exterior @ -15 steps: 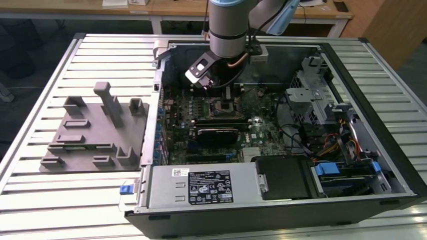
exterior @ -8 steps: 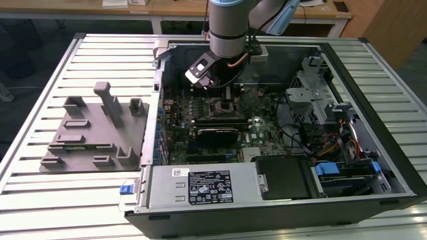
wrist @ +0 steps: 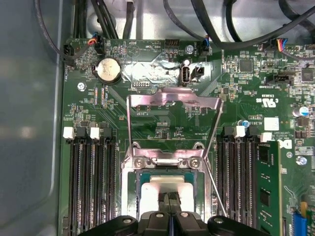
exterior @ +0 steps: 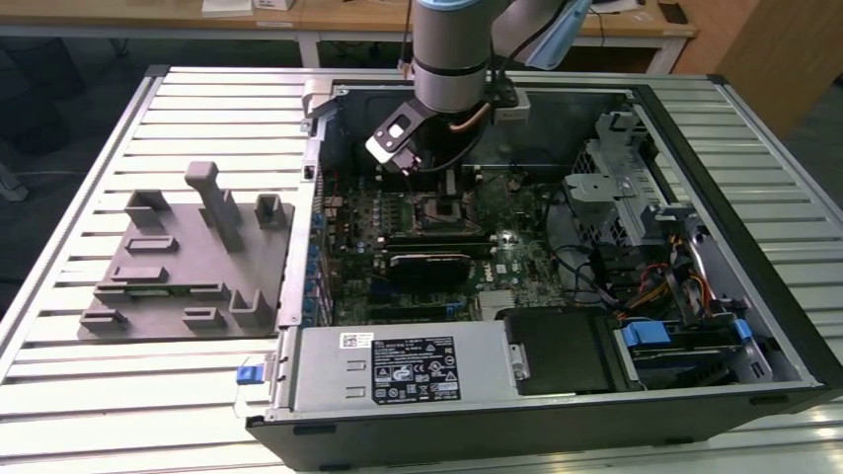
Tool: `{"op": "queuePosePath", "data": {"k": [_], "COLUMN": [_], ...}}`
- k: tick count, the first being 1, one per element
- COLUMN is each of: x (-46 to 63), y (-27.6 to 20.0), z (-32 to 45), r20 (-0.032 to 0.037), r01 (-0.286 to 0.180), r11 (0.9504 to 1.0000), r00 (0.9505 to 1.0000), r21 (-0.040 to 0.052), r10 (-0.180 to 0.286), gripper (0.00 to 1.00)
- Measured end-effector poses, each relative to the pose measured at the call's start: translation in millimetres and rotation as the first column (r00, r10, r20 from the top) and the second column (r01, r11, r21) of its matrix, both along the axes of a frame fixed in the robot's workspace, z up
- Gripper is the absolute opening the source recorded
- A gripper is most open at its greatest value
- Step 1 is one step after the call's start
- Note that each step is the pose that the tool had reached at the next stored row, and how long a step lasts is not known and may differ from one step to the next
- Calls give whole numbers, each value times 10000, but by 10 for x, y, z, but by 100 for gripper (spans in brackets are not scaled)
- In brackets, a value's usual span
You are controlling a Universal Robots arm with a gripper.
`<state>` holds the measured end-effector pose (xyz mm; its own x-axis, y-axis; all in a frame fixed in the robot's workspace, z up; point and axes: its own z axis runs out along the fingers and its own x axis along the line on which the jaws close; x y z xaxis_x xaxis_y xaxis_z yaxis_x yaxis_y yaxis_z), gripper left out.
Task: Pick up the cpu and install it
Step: 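Place the cpu into insertion slot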
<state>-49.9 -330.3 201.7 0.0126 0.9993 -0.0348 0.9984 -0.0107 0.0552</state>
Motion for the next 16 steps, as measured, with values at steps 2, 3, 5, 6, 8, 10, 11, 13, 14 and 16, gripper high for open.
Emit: {"op": "queuePosePath", "data": {"k": [2, 3, 5, 6, 8, 10, 11, 13, 14, 16], "x": [0, -1, -1, -1, -1, -1, -1, -1, 0, -1], "y": [-1, 0, -1, -1, -1, -1, -1, -1, 0, 0], "z": [33, 51, 97, 123, 180, 241, 272, 340, 374, 443], "r20": [0, 2, 3, 5, 10, 20, 25, 38, 47, 64], "r01": [0, 1, 1, 1, 0, 0, 0, 0, 0, 1], "r11": [10000, 10000, 10000, 10000, 10000, 10000, 10000, 10000, 10000, 10000], "r00": [10000, 10000, 10000, 10000, 10000, 10000, 10000, 10000, 10000, 10000], "r21": [-2, -2, -3, -2, -5, -3, -2, -4, -2, -3], "r10": [0, -1, -1, -1, 0, 0, 0, 0, 0, -1], "gripper": [11, 11, 11, 11, 11, 11, 11, 11, 11, 11]}}
